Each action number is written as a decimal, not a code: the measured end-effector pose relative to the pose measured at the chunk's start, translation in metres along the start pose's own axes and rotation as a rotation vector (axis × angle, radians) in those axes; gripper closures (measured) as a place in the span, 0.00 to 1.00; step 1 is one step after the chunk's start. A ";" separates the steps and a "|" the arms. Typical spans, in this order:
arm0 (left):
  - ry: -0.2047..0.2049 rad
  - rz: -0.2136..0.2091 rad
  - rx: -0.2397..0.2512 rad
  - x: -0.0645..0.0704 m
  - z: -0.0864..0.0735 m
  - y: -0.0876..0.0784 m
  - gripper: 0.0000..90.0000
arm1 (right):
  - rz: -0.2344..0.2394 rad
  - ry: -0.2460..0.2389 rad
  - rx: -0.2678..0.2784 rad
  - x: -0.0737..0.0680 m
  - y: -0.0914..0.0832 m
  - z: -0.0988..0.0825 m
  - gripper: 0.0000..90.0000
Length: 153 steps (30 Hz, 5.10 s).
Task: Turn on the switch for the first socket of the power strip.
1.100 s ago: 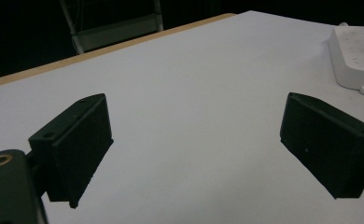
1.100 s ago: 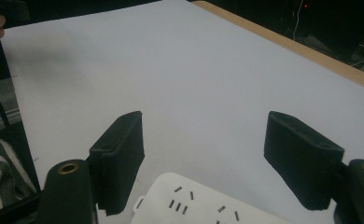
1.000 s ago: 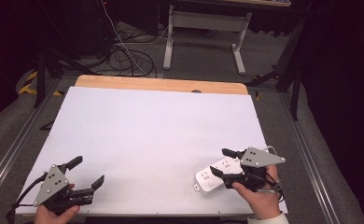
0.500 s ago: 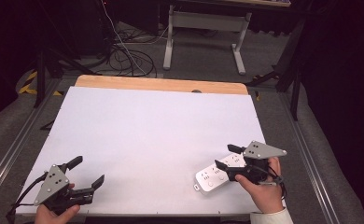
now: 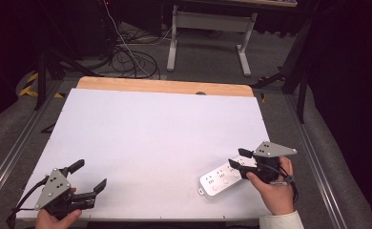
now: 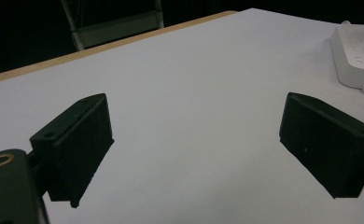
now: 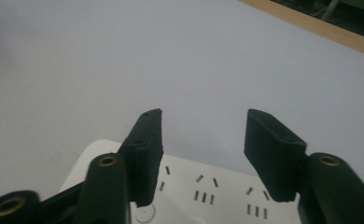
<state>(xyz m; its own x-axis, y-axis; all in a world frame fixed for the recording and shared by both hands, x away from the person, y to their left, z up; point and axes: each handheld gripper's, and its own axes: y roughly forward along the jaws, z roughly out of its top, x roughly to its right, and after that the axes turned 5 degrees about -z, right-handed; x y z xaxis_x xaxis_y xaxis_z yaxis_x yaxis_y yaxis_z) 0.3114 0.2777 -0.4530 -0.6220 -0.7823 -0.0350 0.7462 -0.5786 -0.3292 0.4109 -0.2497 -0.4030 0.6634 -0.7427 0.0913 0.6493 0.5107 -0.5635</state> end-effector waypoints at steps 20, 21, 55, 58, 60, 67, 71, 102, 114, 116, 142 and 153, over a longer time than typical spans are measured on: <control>0.007 0.006 -0.004 -0.001 0.000 0.000 0.12 | -0.095 -0.006 -0.228 0.016 0.005 -0.011 1.00; 0.003 0.005 -0.003 0.000 0.000 0.000 0.12 | -0.097 -0.003 -0.238 0.016 0.005 -0.012 1.00; 0.013 0.003 -0.011 -0.001 0.000 0.000 0.12 | -0.126 0.028 -0.409 0.025 0.021 -0.027 1.00; 0.006 0.000 -0.010 0.000 -0.001 0.001 0.12 | -0.126 0.024 -0.411 0.025 0.022 -0.027 1.00; 0.012 0.002 -0.012 0.000 0.000 0.001 0.12 | -0.126 0.024 -0.414 0.025 0.022 -0.027 1.00; 0.011 0.003 -0.012 0.000 0.000 0.001 0.12 | -0.133 0.019 -0.421 0.023 0.023 -0.026 1.00; 0.012 0.004 -0.013 0.000 -0.001 0.001 0.12 | -0.135 0.018 -0.426 0.023 0.024 -0.027 1.00; 0.006 0.003 -0.010 0.000 -0.001 0.000 0.12 | -0.133 0.025 -0.428 0.023 0.027 -0.029 1.00; 0.004 0.003 -0.012 0.001 -0.001 0.000 0.12 | -0.139 0.025 -0.423 0.022 0.027 -0.030 1.00; 0.004 0.004 -0.011 0.001 -0.001 0.000 0.12 | -0.140 0.026 -0.423 0.022 0.027 -0.030 1.00; 0.007 0.013 -0.016 0.001 -0.001 0.001 0.12 | -0.166 0.062 -0.320 0.022 0.016 -0.034 1.00; 0.004 0.012 -0.015 0.000 -0.001 0.001 0.12 | -0.169 0.011 -0.237 0.010 -0.004 -0.013 1.00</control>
<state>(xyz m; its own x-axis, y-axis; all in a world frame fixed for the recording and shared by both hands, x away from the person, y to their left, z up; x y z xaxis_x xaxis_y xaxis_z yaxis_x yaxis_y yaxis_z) 0.3116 0.2773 -0.4540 -0.6138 -0.7883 -0.0433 0.7502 -0.5653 -0.3430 0.4104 -0.2649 -0.4107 0.5485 -0.8138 0.1921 0.6445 0.2650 -0.7172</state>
